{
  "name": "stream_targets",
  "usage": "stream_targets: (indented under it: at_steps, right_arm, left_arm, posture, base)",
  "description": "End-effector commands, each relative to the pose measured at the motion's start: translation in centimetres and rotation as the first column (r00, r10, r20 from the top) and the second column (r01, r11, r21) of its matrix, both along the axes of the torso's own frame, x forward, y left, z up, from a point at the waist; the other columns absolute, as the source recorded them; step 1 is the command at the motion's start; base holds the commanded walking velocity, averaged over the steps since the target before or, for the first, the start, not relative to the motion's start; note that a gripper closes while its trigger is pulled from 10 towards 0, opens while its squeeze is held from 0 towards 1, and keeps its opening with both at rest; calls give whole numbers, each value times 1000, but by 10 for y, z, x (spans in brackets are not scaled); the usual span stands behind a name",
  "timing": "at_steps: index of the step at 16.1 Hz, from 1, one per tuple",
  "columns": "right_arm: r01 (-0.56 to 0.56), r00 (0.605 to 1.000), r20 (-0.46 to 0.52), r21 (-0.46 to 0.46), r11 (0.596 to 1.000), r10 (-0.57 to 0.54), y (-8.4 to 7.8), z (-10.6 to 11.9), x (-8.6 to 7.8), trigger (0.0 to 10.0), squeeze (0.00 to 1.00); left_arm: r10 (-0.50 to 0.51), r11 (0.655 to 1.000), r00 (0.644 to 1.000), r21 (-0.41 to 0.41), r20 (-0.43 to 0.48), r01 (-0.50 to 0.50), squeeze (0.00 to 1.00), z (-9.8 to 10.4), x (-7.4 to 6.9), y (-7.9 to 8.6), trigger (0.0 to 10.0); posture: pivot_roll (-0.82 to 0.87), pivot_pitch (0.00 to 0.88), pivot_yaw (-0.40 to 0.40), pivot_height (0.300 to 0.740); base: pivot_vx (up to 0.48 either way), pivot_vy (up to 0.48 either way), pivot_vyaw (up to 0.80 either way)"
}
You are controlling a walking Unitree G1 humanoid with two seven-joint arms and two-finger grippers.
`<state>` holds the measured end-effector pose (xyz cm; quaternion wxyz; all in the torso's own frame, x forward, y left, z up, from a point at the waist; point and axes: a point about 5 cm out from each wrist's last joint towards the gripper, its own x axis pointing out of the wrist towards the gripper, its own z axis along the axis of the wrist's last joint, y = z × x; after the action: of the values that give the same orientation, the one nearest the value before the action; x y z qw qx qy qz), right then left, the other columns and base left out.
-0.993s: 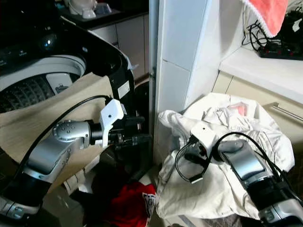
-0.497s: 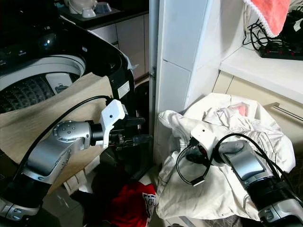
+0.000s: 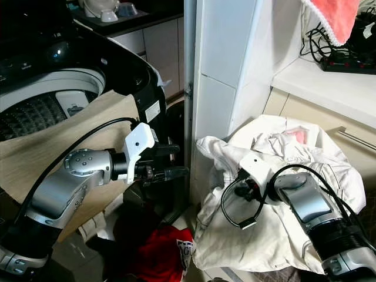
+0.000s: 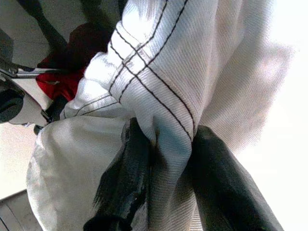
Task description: Clothes washing
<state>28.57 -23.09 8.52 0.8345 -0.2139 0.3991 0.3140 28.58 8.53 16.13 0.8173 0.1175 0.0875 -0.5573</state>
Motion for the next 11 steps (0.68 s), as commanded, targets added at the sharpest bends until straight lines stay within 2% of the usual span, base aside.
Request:
stream_targets:
  at_steps: [1,5,8,11]
  right_arm:
    - [10,1000,12,51,999,-10,-1,6,2,0,0]
    - [27,999,37,162,986,-33,-3,18,3,0,0]
    - [5,997,74,189,982,-20,-12,35,1,0,0]
    - [30,986,155,194,980,-61,-23,54,4,0,0]
  left_arm:
    - [7,1000,1000,13,18,-7,0,3,2,2,10000]
    - [9,1000,1000,14,25,-9,0,4,3,1,10000]
    - [15,1000,999,19,29,-16,0,5,3,5,10000]
    - [10,999,1000,30,27,-11,0,4,3,4,10000]
  posture:
    - [-122,0,53,740]
    - [-120,0,53,740]
    - [-119,0,53,740]
    - [-121,0,56,740]
  base:
    - [0,0,0]
    - [0,0,0]
    - [0,0,0]
    - [0,0,0]
